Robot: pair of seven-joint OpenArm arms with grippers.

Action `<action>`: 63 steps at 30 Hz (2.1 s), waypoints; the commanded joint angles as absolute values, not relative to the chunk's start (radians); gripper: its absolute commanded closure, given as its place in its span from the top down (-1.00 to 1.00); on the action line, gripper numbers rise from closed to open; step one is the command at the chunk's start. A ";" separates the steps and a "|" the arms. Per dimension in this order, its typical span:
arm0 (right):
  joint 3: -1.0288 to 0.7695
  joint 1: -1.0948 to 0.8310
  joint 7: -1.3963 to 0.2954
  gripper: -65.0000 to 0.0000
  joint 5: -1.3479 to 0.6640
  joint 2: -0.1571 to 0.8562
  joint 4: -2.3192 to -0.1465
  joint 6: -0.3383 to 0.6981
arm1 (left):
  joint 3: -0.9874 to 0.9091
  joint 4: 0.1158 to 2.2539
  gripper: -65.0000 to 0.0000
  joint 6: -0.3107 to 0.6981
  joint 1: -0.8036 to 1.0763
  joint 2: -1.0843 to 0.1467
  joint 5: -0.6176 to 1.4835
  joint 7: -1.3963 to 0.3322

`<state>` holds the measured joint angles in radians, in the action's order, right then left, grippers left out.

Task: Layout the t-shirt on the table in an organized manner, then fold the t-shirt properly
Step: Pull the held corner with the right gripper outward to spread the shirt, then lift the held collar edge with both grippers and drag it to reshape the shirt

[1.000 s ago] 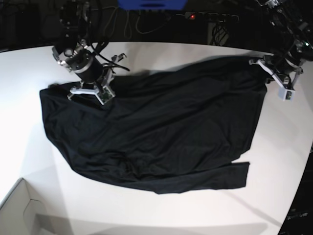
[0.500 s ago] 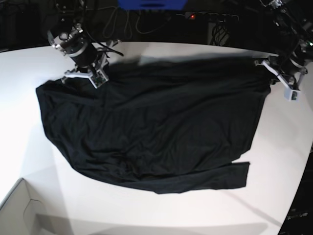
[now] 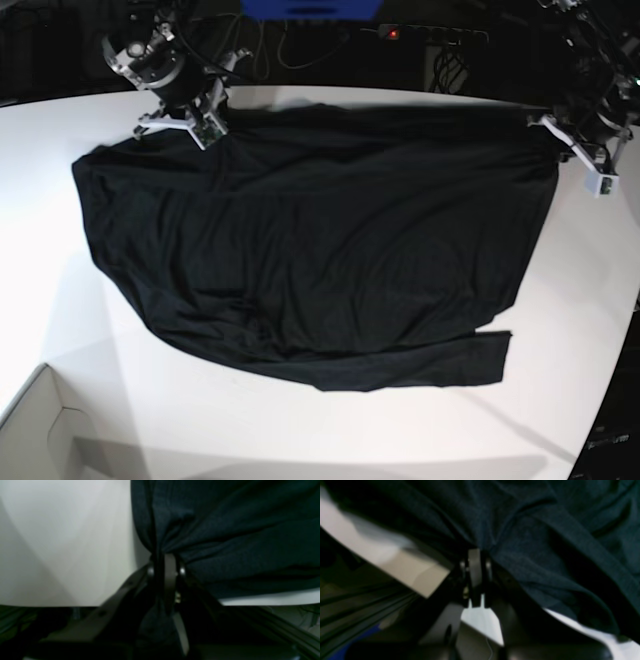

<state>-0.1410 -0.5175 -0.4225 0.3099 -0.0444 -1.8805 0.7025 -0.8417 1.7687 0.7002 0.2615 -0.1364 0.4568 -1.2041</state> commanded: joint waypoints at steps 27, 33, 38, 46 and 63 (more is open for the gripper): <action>-0.050 -0.676 -0.404 -1.00 0.300 -0.028 -1.997 0.698 | -0.911 1.750 -0.99 0.698 0.259 -0.182 0.469 -1.194; -0.042 -0.668 -0.404 -1.00 0.302 -0.008 -2.018 0.698 | -0.911 1.741 -0.99 0.698 0.217 -0.183 0.463 -1.194; -0.038 -0.610 -0.404 -1.00 0.302 0.033 -2.017 0.698 | -0.909 1.739 -0.99 0.698 0.168 -0.180 0.461 -1.194; -0.038 -0.499 -0.414 -1.00 0.302 0.053 -2.005 0.698 | -0.909 1.672 -0.99 0.698 0.065 -0.177 0.461 -1.194; -0.044 -0.318 -0.415 -1.00 0.302 0.048 -1.854 0.698 | -0.908 1.386 -0.99 0.698 -0.188 -0.174 0.463 -1.184</action>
<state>-0.0410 -0.3244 -0.4328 0.3096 0.0471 -1.8393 0.7025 -0.9073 1.3678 0.6998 -0.1654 -0.1577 0.4446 -1.2015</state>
